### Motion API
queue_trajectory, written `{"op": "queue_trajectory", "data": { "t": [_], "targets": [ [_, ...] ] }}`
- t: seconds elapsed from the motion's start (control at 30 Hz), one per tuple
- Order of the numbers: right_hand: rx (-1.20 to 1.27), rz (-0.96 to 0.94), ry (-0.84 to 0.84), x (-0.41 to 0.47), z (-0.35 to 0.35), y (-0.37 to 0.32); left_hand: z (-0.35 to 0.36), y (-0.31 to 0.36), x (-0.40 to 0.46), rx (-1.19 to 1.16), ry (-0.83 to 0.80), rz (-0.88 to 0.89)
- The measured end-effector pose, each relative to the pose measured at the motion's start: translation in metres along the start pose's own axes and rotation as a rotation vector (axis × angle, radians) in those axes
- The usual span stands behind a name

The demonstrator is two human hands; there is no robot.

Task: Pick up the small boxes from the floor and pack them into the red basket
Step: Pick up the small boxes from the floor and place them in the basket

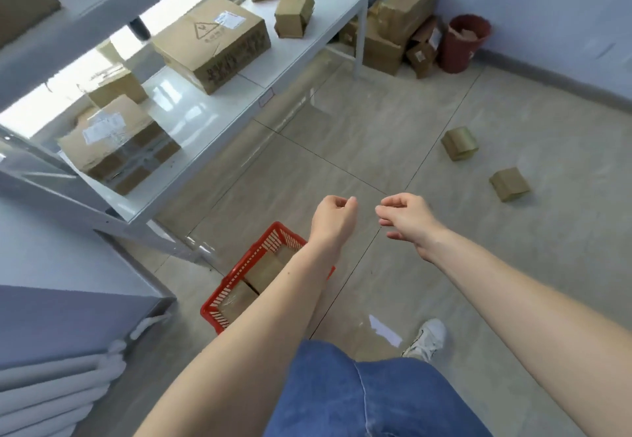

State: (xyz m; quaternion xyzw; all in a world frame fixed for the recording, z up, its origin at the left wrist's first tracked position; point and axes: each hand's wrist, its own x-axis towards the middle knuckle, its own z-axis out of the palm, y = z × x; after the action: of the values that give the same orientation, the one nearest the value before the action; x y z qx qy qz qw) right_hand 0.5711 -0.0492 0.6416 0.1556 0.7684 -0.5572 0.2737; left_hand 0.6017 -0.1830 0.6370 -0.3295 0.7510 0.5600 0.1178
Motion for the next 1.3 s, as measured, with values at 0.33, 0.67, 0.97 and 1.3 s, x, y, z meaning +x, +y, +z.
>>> {"op": "queue_trajectory", "data": {
  "t": [0.33, 0.67, 0.97, 1.3],
  "targets": [
    [0.023, 0.003, 0.144, 0.064, -0.224, -0.003, 0.204, 0.118, 0.028, 0.046, -0.148, 0.061],
    [0.072, 0.048, 0.236, 0.159, -0.391, -0.017, 0.367, 0.222, 0.083, 0.138, -0.247, 0.09],
    [0.112, 0.108, 0.321, 0.275, -0.521, -0.063, 0.475, 0.336, 0.175, 0.202, -0.303, 0.136],
    [0.054, 0.17, 0.241, 0.394, -0.646, -0.074, 0.615, 0.404, 0.242, 0.18, -0.272, 0.034]
  ]
}}
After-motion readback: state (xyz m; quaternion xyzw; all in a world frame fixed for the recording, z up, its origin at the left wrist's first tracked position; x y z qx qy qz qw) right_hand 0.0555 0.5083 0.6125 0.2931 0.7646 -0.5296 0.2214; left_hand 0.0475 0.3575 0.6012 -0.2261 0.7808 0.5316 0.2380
